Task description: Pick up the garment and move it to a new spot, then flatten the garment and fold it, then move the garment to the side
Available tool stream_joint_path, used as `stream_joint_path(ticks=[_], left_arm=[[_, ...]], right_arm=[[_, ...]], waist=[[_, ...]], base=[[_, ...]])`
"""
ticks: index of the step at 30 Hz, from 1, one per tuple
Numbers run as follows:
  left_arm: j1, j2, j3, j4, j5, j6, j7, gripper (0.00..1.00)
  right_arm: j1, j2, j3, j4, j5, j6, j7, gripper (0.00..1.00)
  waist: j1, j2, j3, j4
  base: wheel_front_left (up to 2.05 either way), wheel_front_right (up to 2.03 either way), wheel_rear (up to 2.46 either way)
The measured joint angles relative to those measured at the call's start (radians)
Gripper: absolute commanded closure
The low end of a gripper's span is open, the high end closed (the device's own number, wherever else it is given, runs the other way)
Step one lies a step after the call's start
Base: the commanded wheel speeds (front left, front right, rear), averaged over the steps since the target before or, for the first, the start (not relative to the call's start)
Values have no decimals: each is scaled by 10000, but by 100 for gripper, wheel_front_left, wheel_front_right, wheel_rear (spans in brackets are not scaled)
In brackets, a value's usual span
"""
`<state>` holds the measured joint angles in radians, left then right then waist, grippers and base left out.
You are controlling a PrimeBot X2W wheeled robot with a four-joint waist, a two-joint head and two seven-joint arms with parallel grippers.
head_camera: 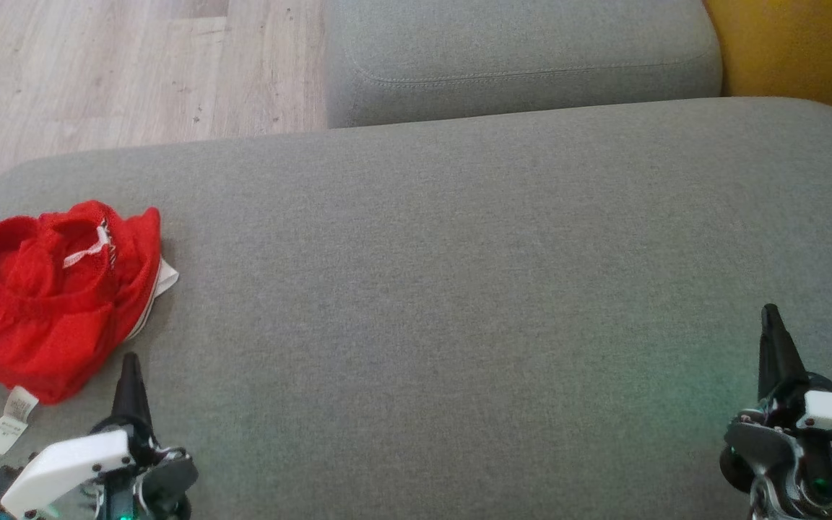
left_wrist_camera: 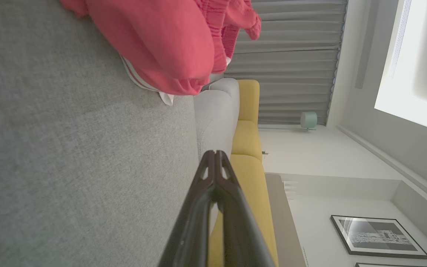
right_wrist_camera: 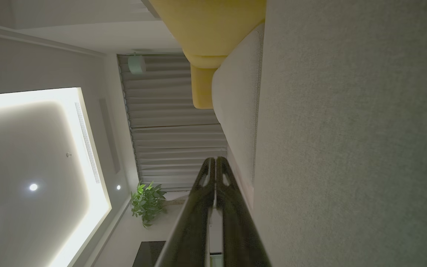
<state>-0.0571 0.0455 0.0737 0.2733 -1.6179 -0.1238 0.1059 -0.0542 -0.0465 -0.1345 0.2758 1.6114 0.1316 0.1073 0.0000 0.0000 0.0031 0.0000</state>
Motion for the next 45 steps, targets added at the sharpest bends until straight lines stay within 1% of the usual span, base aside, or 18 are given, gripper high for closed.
stream_joint_path(ticks=[1, 2, 8, 14, 19, 23, 34, 45], left_arm=[[0, 0, 0, 0, 0, 0, 0, 100], [10, 2, -17, 59, -2, 4, -6, 0], [656, -59, -104, 802, -2, 8, -19, 0], [694, -63, -238, 723, 12, 8, -192, 0], [686, -63, -351, 575, 481, 8, -328, 0], [677, -61, -353, 407, 1118, 8, -456, 0], [673, -61, -456, -44, 3016, 8, -738, 0], [686, -15, -846, -368, 4604, 8, -1076, 0]], right_arm=[[0, 0, 0, 0, 2, 0, 0, 100], [12, 2, 4, 54, 2, 0, 0, 0], [625, 52, 52, 838, 2, 0, -15, 0], [646, 54, 286, 840, -117, 0, -165, 0], [646, 54, 376, 744, -548, 0, -295, 0], [646, 54, 518, 640, -1011, 0, -426, 0], [645, 54, 750, 483, -2926, 0, -729, 0], [645, 54, 1124, 278, -4677, 0, -1049, 0]], waist=[[0, 0, 0, 0], [0, 0, 0, 0], [0, 0, -1, -4], [0, 0, -14, -17], [0, 0, -16, -29], [0, 0, -19, -39], [1, 0, -46, -69], [1, 0, -119, -108]], base=[[0, 0, 0], [0, 0, 0], [0, 0, 0], [0, 0, 0], [0, 0, 0], [0, 0, 0], [0, 0, 0], [0, 0, 0]])
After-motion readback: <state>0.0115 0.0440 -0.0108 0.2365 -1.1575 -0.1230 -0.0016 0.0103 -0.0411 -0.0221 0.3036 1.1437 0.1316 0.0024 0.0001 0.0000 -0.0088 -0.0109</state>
